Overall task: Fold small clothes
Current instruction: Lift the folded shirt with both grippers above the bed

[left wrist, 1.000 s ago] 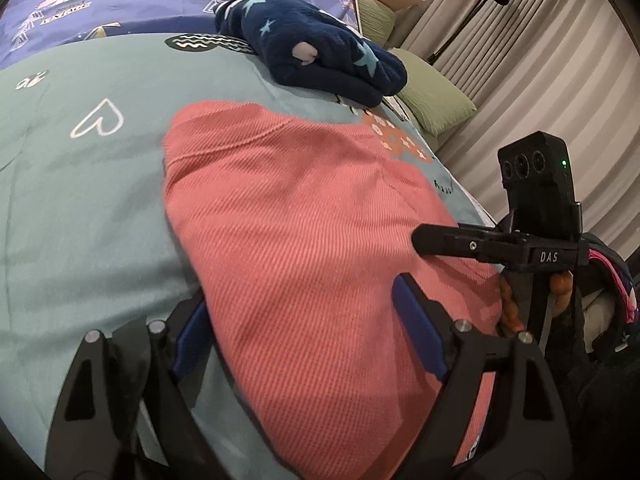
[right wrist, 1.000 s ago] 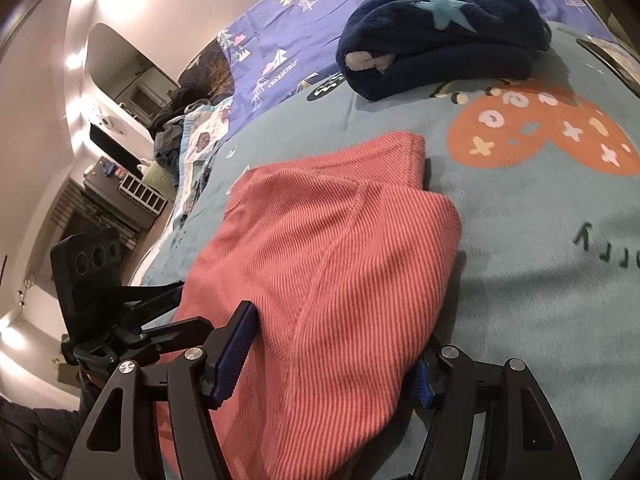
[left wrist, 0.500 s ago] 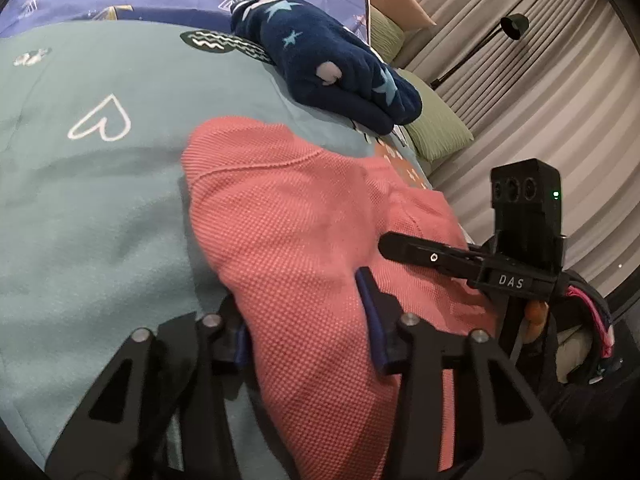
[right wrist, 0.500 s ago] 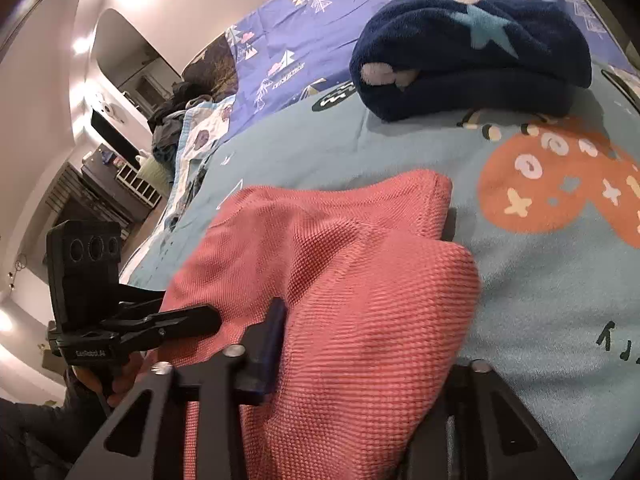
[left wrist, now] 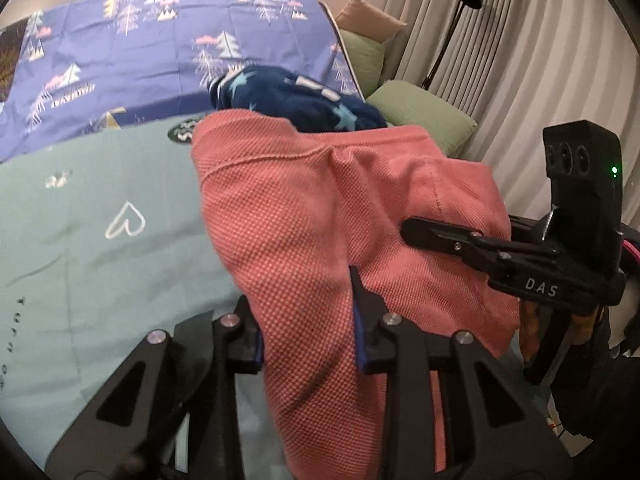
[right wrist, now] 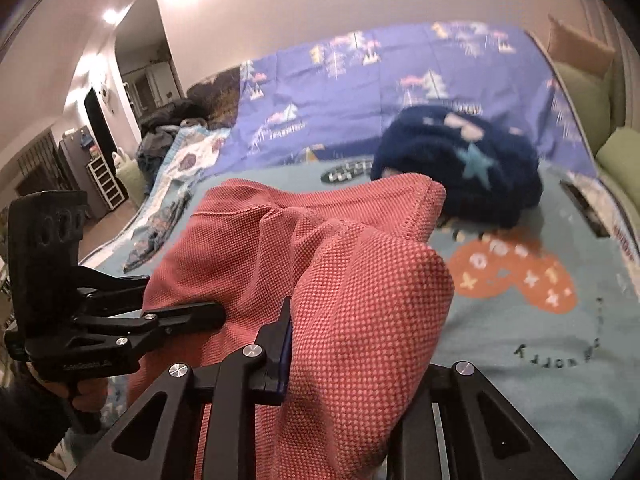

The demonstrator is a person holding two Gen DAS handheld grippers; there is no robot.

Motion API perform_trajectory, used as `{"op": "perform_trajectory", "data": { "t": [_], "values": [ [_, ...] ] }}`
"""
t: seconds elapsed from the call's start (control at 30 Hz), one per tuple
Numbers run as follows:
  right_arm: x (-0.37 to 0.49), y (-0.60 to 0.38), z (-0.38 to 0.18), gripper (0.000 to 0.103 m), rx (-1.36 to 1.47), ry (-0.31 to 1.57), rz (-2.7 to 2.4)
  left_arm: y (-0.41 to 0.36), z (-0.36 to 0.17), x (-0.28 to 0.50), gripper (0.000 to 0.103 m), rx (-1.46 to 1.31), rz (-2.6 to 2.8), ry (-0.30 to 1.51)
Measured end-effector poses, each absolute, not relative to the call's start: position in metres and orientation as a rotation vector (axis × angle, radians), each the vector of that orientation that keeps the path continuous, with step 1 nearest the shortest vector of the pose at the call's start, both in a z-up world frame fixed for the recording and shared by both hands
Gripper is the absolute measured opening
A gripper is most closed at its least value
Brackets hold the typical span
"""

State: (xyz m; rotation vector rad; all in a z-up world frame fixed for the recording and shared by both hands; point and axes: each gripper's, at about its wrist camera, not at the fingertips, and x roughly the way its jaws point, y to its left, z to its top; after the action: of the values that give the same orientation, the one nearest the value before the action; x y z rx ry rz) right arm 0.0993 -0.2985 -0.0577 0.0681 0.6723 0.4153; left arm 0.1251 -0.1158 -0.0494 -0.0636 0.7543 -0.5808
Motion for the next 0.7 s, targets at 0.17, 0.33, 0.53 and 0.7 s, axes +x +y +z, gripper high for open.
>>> {"op": "perform_trajectory", "data": {
  "t": [0.17,0.33,0.53,0.7],
  "values": [
    [0.070,-0.299,-0.033,0.022,0.041,0.601,0.399,-0.119,-0.026,0.105,0.033,-0.036,-0.578,0.697],
    [0.038,-0.303,-0.007,0.022,0.020,0.515,0.381,-0.123,-0.001,0.085,0.032,-0.013,-0.586,0.631],
    [0.007,-0.307,0.023,0.022,-0.010,0.421,0.344,-0.130,0.027,0.067,0.032,0.016,-0.588,0.557],
    [-0.008,-0.317,0.043,0.022,0.000,0.375,0.323,-0.143,0.052,0.055,0.031,0.066,-0.596,0.492]
  ]
}}
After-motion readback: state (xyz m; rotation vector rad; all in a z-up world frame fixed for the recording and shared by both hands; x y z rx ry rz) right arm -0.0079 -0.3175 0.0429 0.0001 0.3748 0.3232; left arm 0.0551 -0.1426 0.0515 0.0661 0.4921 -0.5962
